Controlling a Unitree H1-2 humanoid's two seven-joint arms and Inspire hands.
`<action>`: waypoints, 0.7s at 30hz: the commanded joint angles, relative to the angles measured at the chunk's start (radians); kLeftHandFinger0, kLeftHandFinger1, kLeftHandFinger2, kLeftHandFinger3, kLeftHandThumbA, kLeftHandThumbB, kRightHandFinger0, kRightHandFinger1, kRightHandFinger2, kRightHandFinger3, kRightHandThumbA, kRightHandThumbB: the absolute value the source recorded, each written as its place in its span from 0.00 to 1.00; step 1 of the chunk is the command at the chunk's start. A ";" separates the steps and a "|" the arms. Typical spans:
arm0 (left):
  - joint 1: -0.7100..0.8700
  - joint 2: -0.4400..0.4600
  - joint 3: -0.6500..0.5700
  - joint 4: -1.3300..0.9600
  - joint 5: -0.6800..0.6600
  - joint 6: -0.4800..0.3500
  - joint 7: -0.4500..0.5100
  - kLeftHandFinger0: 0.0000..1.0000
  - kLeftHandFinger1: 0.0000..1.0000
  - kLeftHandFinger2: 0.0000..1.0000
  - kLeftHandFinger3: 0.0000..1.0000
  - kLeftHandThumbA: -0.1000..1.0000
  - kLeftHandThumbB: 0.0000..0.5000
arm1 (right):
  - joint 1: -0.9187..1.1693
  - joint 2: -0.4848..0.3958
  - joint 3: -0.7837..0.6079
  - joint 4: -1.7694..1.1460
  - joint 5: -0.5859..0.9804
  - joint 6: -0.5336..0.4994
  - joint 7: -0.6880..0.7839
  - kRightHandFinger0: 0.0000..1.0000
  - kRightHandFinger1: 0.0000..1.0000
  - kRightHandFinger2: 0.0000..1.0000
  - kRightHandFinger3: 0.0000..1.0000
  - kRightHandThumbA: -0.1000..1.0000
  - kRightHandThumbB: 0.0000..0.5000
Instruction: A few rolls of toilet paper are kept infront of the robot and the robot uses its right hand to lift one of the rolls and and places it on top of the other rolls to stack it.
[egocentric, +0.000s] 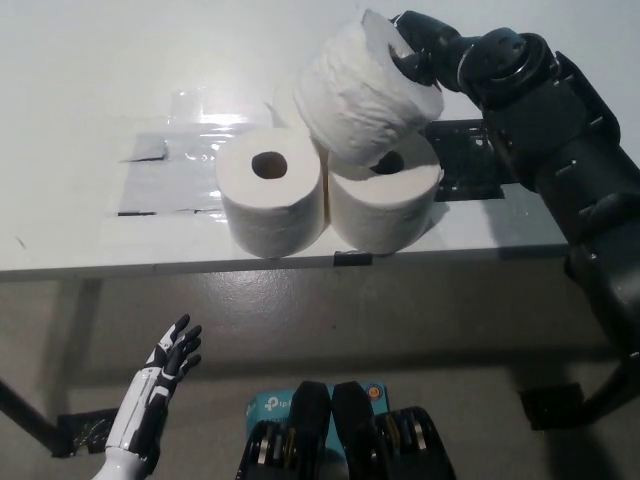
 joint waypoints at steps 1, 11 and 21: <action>-0.009 0.013 -0.011 -0.035 0.013 -0.006 -0.010 1.00 1.00 1.00 1.00 0.94 0.28 | -0.101 0.006 0.018 -0.012 -0.040 -0.049 -0.020 0.00 0.36 0.72 0.68 0.78 0.05; -0.009 0.013 -0.011 -0.043 0.026 0.003 -0.004 1.00 1.00 1.00 1.00 0.95 0.37 | -0.130 0.049 0.074 0.004 -0.105 -0.022 -0.044 0.00 0.29 0.64 0.58 0.80 0.06; -0.019 0.012 -0.011 -0.050 0.037 0.009 -0.002 1.00 1.00 1.00 1.00 0.96 0.38 | -0.151 0.068 0.218 0.020 -0.217 -0.095 -0.039 0.07 0.49 0.82 0.63 0.74 0.07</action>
